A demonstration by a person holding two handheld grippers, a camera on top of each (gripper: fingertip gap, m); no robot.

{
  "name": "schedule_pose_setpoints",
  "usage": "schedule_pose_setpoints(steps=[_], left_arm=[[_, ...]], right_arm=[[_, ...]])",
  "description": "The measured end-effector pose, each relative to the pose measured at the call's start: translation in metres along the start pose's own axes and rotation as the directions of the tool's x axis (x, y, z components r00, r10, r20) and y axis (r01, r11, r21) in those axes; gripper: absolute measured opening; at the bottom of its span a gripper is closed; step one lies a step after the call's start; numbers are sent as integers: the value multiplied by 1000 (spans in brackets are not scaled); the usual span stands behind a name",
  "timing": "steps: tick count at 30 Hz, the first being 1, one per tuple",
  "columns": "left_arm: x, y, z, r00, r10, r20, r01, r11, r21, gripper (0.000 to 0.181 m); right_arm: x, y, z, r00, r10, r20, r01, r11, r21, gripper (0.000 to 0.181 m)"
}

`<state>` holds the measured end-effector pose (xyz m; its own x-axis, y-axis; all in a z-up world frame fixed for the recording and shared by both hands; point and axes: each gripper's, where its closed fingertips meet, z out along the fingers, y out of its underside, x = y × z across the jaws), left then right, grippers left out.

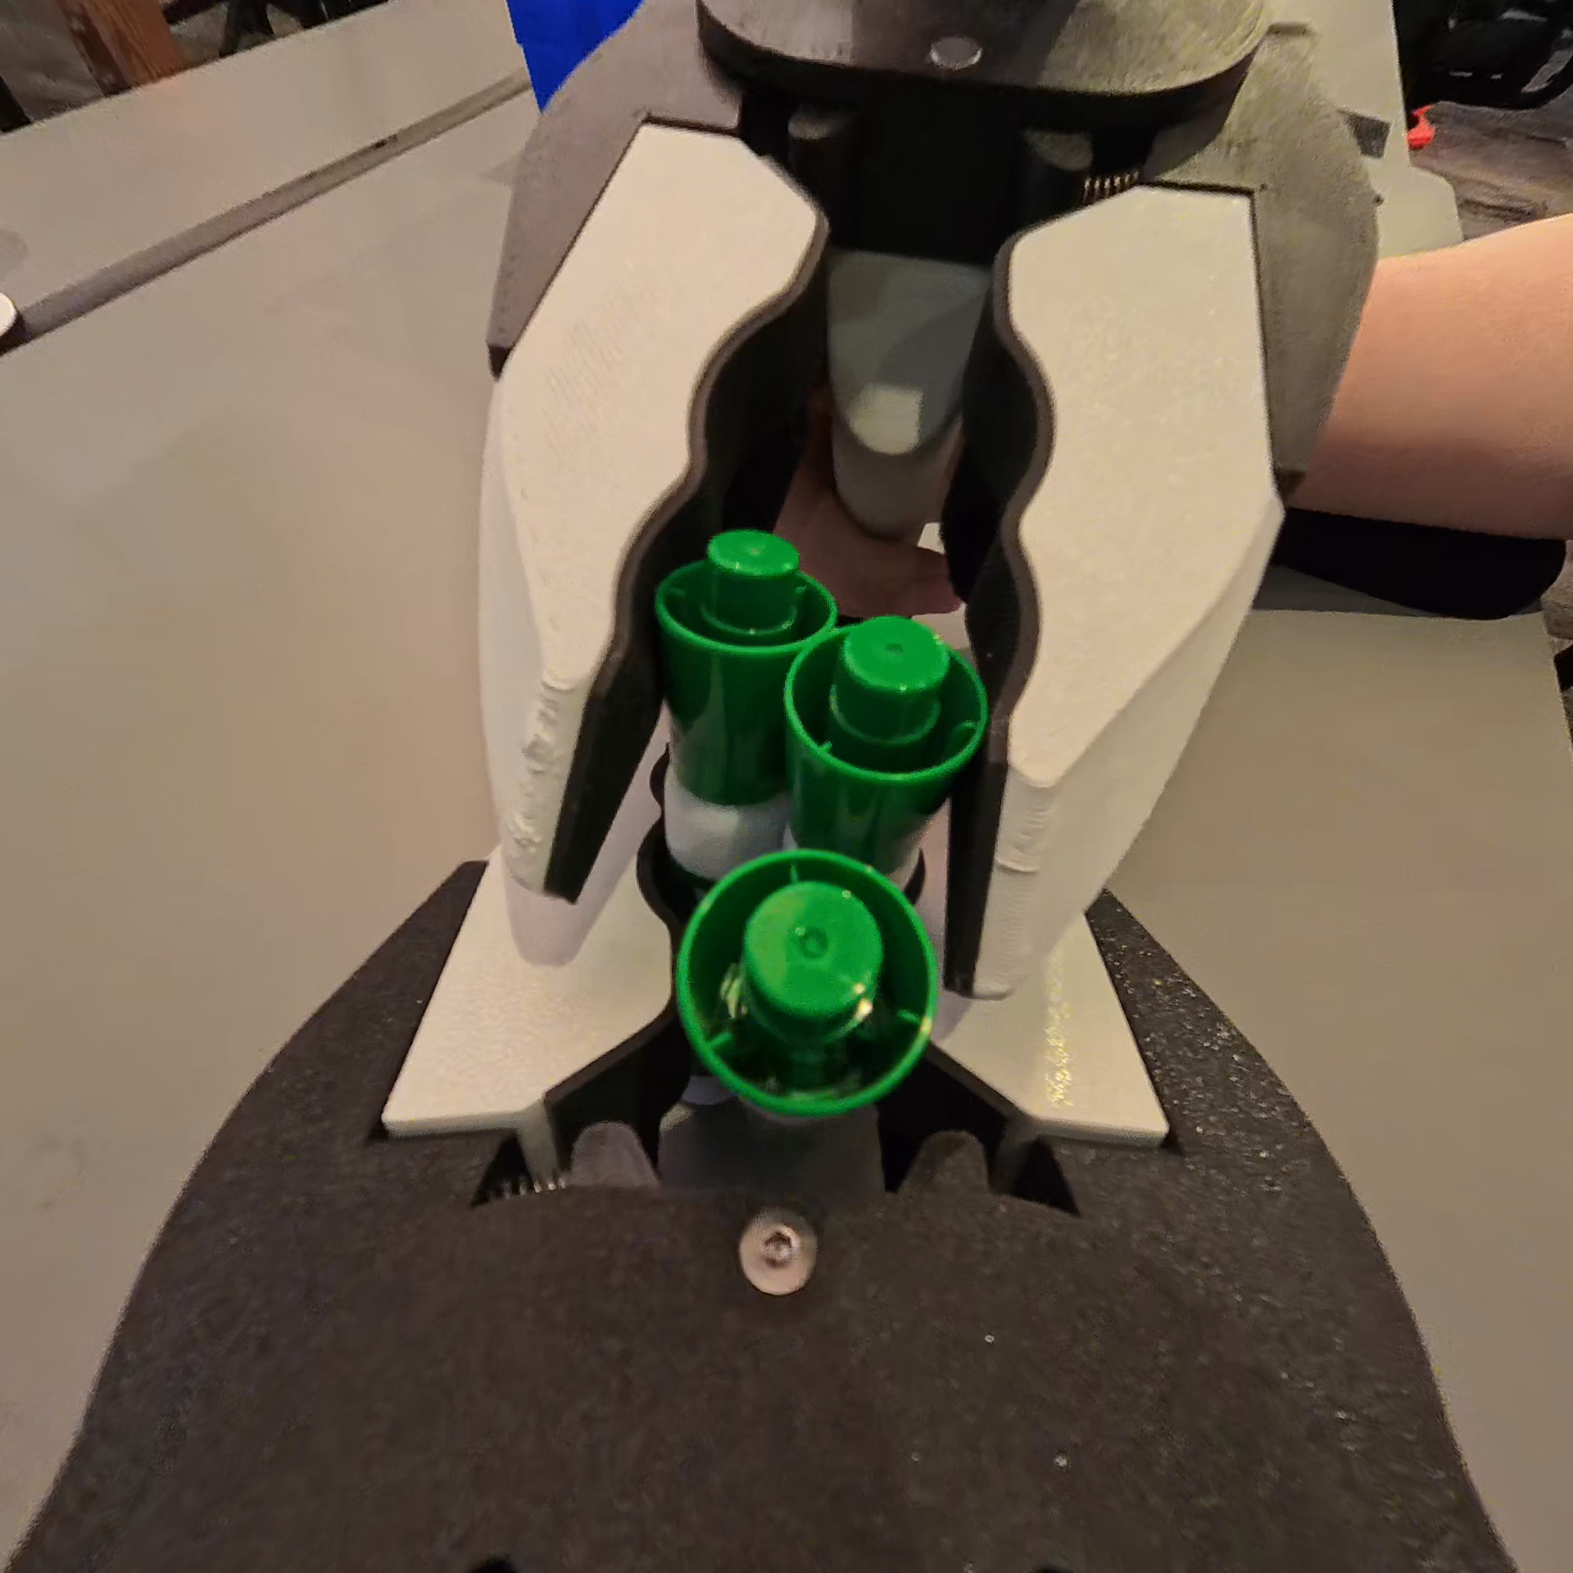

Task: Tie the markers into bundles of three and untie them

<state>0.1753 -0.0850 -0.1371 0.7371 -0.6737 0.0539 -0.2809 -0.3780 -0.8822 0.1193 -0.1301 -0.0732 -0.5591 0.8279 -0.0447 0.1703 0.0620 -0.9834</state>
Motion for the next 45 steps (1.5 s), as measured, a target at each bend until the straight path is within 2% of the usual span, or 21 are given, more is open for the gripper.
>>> schedule_pose_setpoints(steps=[7,10,24,31,36,40,45], left_arm=[[1,12,7,1000,-8,2,8,996,-94,50],[1,11,7,1000,21,20,-20,996,-87,41],[2,12,7,1000,13,0,-12,995,-97,41],[4,12,7,1000,-5,-28,2,995,-100,42],[4,12,7,999,-13,-32,10,995,-100,43],[5,13,8,1000,9,-27,-11,995,-102,38],[4,13,8,1000,17,-16,-18,995,-102,43]], right_arm=[[2,1,-3,1000,27,3,-27,1000,1,41],[2,1,-3,1000,30,7,-30,1000,1,42],[1,2,-4,999,35,12,-35,999,-8,47],[6,-25,-25,999,-21,-47,23,998,52,44],[-3,-32,-21,983,-162,-85,160,987,-35,32],[-4,-18,-5,992,-124,-18,120,982,-143,31],[1,-7,-5,996,-89,5,88,962,-258,29]])
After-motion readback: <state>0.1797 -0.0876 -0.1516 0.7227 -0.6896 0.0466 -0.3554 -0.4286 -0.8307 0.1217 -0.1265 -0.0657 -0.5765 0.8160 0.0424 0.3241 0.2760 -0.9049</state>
